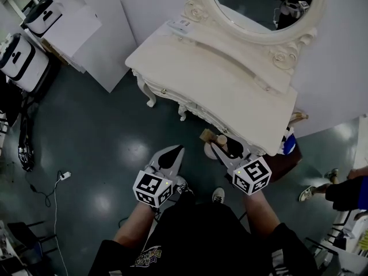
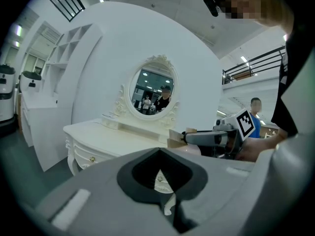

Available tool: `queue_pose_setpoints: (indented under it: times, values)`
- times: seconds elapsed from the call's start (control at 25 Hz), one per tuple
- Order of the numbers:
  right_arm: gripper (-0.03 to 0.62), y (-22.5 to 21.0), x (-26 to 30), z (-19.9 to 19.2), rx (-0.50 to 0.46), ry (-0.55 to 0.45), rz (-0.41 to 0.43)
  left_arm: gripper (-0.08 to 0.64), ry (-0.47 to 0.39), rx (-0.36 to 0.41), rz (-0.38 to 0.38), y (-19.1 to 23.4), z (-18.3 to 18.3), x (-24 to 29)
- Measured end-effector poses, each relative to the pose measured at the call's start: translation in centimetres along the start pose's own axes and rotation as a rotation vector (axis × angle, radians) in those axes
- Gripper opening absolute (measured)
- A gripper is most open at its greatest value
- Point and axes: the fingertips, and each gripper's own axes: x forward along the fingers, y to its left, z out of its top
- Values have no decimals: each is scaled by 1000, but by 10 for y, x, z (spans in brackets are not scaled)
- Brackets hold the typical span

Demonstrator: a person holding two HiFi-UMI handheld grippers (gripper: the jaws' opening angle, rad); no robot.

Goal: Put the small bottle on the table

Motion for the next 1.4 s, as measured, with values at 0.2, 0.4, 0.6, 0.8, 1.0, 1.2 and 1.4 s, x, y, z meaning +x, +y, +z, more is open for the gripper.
queue_pose_setpoints:
  times: [0.2, 0.4, 0.6, 0.8, 1.0, 1.2, 1.4]
  values:
    - [166, 8, 20, 7, 2, -13, -16, 0, 0, 8, -13, 20, 5, -7]
    - [166, 13, 32, 10, 2, -18, -35, 0, -5, 13, -25, 34, 9, -12]
    - [166, 15, 39, 15, 1, -23, -47, 0, -4, 16, -28, 44, 11, -17]
    - [166, 14, 45, 21, -2, -24, -46, 0, -9, 14, -19, 51, 13, -20]
    - [166, 4, 52, 29, -9, -28, -40, 0, -13, 18, -6, 56, 18, -16]
    - [166, -11, 66, 37, -11, -34, -23, 0, -15, 29, 16, 69, 27, -5]
    - [166, -30, 84, 45, -8, -39, -4, 0, -12, 35, 31, 81, 38, 13]
